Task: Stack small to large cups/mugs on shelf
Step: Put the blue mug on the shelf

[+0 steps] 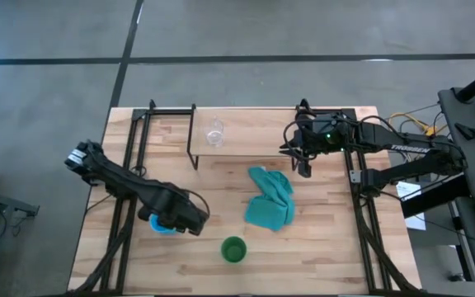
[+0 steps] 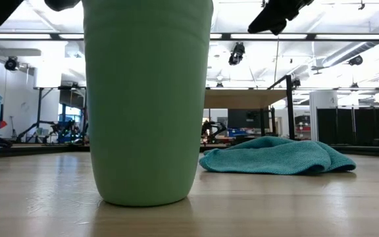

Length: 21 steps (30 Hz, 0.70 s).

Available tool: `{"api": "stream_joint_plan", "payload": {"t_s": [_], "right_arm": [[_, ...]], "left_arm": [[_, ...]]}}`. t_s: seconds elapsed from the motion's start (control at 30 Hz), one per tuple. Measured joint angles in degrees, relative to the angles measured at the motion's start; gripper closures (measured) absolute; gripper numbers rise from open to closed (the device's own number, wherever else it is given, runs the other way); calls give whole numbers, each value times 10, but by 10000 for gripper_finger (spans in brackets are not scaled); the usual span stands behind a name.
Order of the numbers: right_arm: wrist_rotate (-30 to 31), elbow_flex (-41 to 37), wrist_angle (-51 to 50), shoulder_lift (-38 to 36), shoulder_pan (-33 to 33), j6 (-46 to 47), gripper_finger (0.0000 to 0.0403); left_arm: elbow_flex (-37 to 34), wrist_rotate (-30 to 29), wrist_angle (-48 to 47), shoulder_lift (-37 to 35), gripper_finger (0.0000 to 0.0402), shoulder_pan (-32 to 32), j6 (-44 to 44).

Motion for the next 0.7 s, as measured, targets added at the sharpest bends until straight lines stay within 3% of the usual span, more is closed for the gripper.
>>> {"api": "stream_joint_plan", "payload": {"t_s": [0.13, 0.47, 0.7], "right_arm": [[-32, 0, 0, 0, 0, -8, 346], [-33, 0, -20, 0, 0, -4, 346], [-33, 0, -22, 0, 0, -4, 346]], "left_arm": [[-17, 0, 0, 4, 331, 0, -8], [-88, 2, 11, -4, 331, 0, -34], [-128, -1, 95, -5, 331, -1, -32]]}}
